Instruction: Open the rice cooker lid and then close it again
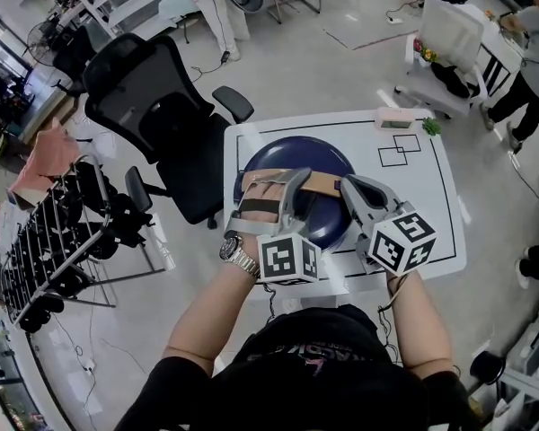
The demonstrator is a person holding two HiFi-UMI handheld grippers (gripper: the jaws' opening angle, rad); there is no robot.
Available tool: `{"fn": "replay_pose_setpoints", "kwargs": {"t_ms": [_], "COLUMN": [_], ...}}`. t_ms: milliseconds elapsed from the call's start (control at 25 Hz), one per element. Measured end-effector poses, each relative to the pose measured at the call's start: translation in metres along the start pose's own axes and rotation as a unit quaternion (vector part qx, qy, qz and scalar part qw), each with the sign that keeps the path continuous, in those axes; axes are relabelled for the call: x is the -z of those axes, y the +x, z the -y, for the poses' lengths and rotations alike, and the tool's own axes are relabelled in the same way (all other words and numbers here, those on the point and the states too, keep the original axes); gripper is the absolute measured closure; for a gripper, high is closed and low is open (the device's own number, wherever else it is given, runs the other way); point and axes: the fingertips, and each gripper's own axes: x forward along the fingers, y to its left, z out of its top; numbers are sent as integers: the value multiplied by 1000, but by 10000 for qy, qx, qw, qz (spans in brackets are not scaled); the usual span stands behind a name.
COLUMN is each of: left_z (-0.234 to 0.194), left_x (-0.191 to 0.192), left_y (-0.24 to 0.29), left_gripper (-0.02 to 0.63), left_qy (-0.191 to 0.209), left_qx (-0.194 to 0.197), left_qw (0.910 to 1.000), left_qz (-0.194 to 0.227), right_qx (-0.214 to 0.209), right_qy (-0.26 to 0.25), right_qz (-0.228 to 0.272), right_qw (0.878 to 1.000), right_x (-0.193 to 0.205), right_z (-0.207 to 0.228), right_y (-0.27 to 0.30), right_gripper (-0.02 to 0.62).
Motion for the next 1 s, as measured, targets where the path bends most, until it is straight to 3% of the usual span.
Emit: {"fn": "replay_pose_setpoints", "kwargs": {"t_ms": [360, 1000], "left_z": [-3, -27], "left_x": [0, 3], "left_y": [0, -15], "left_gripper": [419, 422], "left_qy": [-125, -707], "left_qx": [109, 22], "left_qw": [9999, 9973], "left_qz": [-27, 193], "right_qx": [14, -43], "right_qy": [-79, -574], "right_qz": [-11, 183], "right_qw": [10000, 9982], "right_x": [-3, -36], "right_z": [-1, -23], "right_y": [1, -2], "right_gripper": [594, 594]}}
